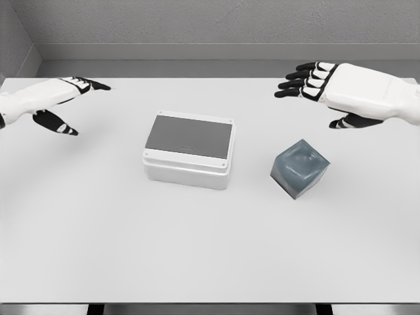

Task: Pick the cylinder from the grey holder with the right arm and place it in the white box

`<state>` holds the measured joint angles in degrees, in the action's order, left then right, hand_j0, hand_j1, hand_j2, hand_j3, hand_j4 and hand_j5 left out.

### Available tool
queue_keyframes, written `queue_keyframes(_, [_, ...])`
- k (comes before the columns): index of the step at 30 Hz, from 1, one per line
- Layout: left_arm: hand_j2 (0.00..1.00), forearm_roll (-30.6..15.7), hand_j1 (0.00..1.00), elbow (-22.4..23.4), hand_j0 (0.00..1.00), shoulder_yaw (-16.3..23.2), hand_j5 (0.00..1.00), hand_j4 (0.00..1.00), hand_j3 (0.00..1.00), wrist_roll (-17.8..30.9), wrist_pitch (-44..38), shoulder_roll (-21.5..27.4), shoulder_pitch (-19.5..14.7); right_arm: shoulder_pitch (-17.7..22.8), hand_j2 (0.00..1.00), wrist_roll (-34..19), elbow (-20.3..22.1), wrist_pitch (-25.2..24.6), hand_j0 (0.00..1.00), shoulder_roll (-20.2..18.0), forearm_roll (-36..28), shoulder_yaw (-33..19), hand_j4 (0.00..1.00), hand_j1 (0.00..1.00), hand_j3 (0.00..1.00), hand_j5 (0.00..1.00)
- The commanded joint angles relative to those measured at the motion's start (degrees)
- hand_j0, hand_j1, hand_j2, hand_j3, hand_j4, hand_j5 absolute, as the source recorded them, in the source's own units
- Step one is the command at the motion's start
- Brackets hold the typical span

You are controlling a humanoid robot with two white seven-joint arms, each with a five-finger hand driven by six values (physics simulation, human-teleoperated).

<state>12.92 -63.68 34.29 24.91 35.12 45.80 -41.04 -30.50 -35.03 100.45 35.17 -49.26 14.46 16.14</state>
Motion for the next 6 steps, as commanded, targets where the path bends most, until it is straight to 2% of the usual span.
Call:
queue_keyframes(1, [1.00, -0.44, 1.00, 0.05, 1.00, -0.19, 1.00, 1.00, 1.00, 0.05, -0.12, 0.61, 0.00, 0.00, 1.00, 0.03, 0.01, -0.17, 1.00, -0.05, -0.31, 0.03, 1.00, 1.00, 1.00, 1.00])
queue_keyframes(6, [1.00, -0.44, 1.00, -0.04, 1.00, -0.10, 1.00, 1.00, 1.00, -0.04, -0.12, 0.61, 0.00, 0.00, 1.00, 0.03, 0.01, -0.17, 1.00, -0.05, -0.31, 0.03, 1.00, 1.00, 1.00, 1.00])
